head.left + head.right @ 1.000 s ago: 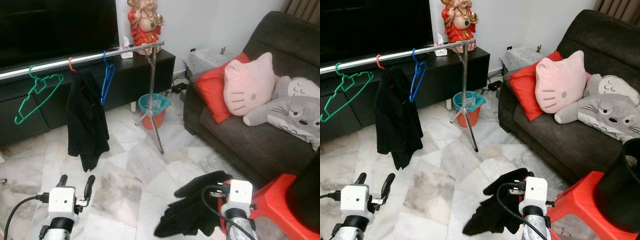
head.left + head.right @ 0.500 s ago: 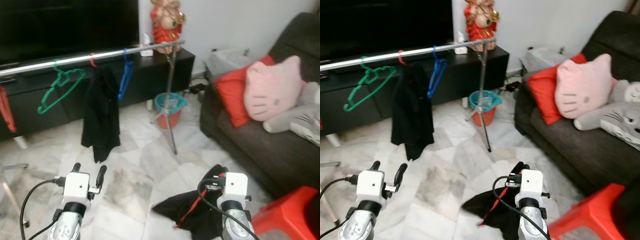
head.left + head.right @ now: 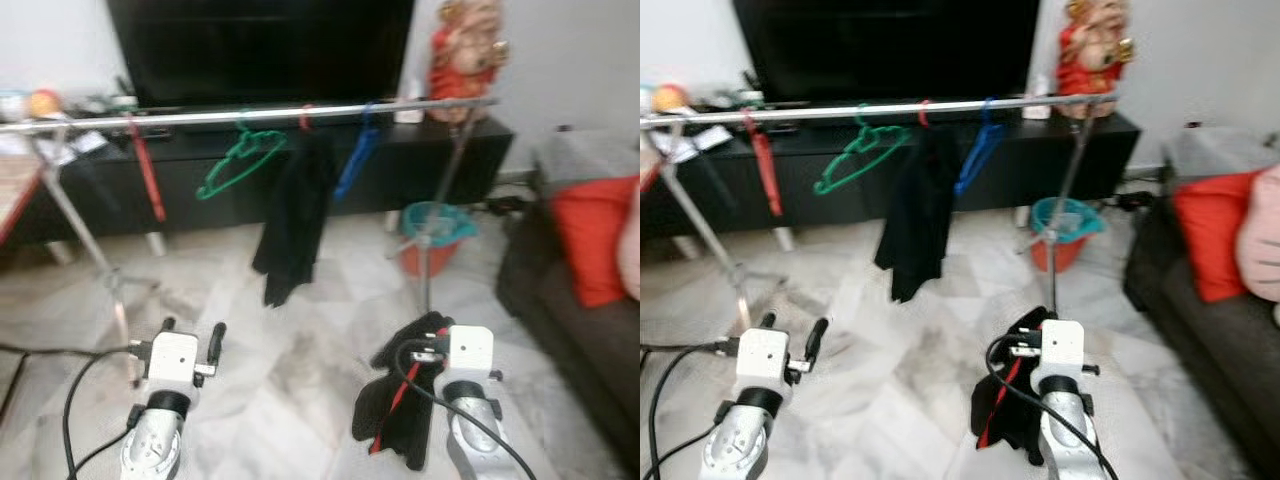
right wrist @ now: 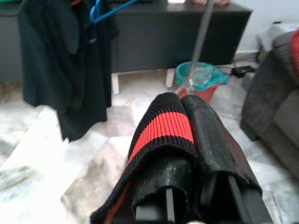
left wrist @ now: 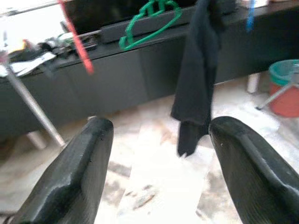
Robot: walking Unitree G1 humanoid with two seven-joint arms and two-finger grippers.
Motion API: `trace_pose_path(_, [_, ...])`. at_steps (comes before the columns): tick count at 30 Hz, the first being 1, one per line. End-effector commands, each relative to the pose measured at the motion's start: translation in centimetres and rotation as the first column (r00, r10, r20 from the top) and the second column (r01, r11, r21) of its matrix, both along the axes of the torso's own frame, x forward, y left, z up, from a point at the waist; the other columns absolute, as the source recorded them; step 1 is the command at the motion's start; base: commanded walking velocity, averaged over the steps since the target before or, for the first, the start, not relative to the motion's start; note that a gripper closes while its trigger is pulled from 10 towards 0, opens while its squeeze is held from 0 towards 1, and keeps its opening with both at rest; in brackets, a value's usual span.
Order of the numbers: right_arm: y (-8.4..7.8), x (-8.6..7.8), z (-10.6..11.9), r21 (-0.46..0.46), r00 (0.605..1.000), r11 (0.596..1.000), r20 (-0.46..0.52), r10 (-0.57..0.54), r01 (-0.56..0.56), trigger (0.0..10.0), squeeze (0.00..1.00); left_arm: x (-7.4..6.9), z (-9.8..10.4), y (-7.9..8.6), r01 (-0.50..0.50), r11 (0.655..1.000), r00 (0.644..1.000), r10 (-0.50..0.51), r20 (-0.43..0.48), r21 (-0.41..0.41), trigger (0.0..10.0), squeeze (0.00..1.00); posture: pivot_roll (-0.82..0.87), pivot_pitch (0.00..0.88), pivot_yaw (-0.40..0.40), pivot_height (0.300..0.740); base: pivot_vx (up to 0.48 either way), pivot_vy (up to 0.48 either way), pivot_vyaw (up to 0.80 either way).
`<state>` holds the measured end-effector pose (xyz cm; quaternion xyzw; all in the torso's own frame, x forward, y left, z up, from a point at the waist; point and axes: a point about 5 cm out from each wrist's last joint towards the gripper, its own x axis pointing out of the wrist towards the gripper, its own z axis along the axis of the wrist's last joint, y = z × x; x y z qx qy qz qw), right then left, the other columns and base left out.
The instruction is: Hang hanger
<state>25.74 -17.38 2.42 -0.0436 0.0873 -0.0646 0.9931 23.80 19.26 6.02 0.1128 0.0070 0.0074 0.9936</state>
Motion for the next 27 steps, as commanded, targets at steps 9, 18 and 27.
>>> trace_pose_path(9, [-0.29, 0.70, 0.71, 0.024, 0.999, 0.999, 0.030, -0.032, 0.032, 10.0, 0.00, 0.50, 0.34, -0.33, 0.007, 1.000, 1.000, -0.007, 0.006, 0.015, 10.0, 0.00, 0.10, 0.000, -0.054, 0.740, 0.000, 0.000, 0.00])
trace_pose_path(18, [-0.32, 0.53, 0.47, 0.035, 0.999, 0.998, 0.020, -0.050, 0.049, 10.0, 0.00, 0.26, 0.39, -0.28, 0.011, 1.000, 1.000, -0.011, 0.001, 0.019, 10.0, 0.00, 0.11, 0.000, -0.052, 0.740, 0.000, 0.239, 0.00])
trace_pose_path(27, [-0.98, 0.47, 0.47, 0.024, 0.997, 0.997, 0.018, -0.072, 0.071, 10.0, 0.00, 0.04, 0.52, -0.31, 0.020, 1.000, 1.000, -0.021, 0.002, 0.024, 10.0, 0.00, 0.10, 0.000, -0.037, 0.740, 0.000, 0.287, 0.00])
